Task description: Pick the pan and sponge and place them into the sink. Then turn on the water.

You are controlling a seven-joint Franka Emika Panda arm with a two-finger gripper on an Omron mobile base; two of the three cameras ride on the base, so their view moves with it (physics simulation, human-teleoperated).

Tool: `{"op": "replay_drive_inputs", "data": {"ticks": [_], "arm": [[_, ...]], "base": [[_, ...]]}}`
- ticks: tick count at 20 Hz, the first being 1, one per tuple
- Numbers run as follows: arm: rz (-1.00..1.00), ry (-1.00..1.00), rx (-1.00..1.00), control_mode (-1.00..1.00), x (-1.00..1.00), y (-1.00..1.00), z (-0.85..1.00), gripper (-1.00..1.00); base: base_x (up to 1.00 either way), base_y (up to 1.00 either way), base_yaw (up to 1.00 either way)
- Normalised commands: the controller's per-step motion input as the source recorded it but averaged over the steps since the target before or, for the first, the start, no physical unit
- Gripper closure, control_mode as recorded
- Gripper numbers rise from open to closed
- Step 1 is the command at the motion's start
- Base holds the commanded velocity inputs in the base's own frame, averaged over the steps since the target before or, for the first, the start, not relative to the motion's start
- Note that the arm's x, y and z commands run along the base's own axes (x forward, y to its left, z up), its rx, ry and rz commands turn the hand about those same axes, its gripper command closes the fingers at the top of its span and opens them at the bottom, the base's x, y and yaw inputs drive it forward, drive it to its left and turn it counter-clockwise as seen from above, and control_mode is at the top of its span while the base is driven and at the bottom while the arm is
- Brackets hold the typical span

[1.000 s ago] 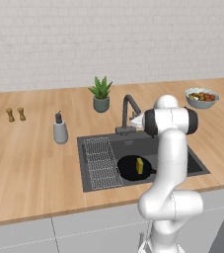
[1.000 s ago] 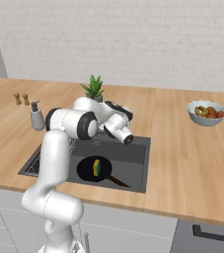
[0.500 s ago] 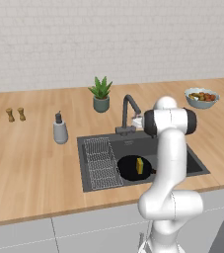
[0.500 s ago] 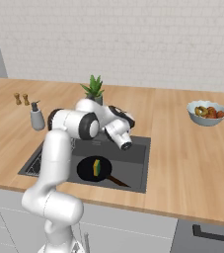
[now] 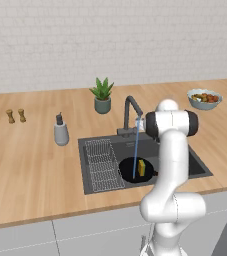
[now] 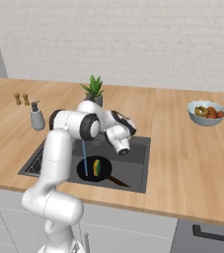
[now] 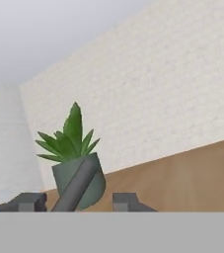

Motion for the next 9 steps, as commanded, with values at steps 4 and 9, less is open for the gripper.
{"op": "replay_drive_inputs", "data": {"ticks": [4,9], "arm": [[-0.04,0.00,0.34,-1.00,0.03,-1.00,0.48,1.00],[0.00,0.04,0.42,-1.00,-0.02,-1.00,0.96,1.00]], "base": [[0.00,0.00,0.00],[0.00,0.00,0.00]]}}
